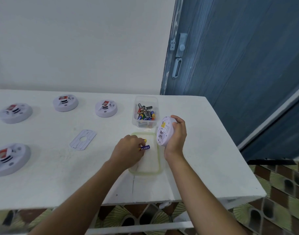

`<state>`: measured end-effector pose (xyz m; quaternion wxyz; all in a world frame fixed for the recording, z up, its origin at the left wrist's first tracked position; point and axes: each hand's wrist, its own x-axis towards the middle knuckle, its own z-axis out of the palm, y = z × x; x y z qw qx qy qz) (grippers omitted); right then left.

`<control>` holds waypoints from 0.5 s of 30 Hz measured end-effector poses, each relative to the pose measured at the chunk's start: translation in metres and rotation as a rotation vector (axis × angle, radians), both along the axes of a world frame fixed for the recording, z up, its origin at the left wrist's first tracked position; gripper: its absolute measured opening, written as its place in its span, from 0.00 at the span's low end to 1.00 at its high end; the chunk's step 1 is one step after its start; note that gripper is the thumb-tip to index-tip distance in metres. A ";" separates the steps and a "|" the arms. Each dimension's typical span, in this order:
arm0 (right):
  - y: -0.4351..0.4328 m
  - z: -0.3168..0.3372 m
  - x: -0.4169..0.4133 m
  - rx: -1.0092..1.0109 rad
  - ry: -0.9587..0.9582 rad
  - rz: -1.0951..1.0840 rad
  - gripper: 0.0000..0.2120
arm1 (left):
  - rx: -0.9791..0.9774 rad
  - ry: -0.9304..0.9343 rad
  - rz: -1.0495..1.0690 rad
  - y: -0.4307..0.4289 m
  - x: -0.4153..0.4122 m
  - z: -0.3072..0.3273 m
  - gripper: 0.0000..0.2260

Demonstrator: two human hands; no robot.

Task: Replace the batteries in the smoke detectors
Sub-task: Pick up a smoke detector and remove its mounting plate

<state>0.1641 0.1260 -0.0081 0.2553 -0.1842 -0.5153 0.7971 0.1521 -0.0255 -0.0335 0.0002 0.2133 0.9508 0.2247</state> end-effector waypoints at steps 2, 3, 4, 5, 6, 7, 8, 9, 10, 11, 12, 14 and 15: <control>0.000 -0.001 -0.001 -0.010 0.002 0.009 0.15 | 0.011 0.011 0.024 0.000 -0.005 -0.002 0.10; 0.001 -0.001 -0.002 -0.015 0.007 0.016 0.15 | 0.037 0.013 0.037 0.001 -0.008 -0.001 0.09; 0.001 -0.001 -0.002 -0.017 0.017 0.024 0.15 | 0.067 0.018 0.050 0.002 -0.011 0.001 0.09; 0.002 -0.001 -0.003 -0.019 0.026 0.031 0.14 | 0.097 0.028 0.060 0.003 -0.015 0.004 0.09; 0.002 0.000 -0.004 -0.019 0.035 0.037 0.14 | 0.131 0.049 0.066 0.003 -0.020 0.008 0.09; 0.003 0.000 -0.005 -0.016 0.043 0.039 0.15 | 0.163 0.076 0.067 0.005 -0.027 0.012 0.09; 0.003 0.001 -0.007 -0.013 0.052 0.041 0.15 | 0.189 0.109 0.066 0.007 -0.034 0.017 0.09; 0.004 0.002 -0.008 -0.015 0.059 0.042 0.15 | 0.202 0.133 0.068 0.009 -0.042 0.023 0.09; 0.004 0.004 -0.011 -0.021 0.064 0.042 0.15 | 0.208 0.153 0.070 0.012 -0.050 0.029 0.09; 0.006 0.006 -0.013 -0.028 0.069 0.042 0.15 | 0.208 0.162 0.070 0.016 -0.059 0.034 0.08; 0.006 0.008 -0.014 -0.033 0.073 0.045 0.15 | 0.208 0.163 0.068 0.019 -0.067 0.039 0.08; 0.010 0.011 -0.019 -0.043 0.086 0.045 0.15 | 0.190 0.127 0.060 0.027 -0.084 0.046 0.08; 0.011 0.013 -0.021 -0.046 0.091 0.045 0.15 | 0.162 0.100 0.058 0.030 -0.091 0.047 0.08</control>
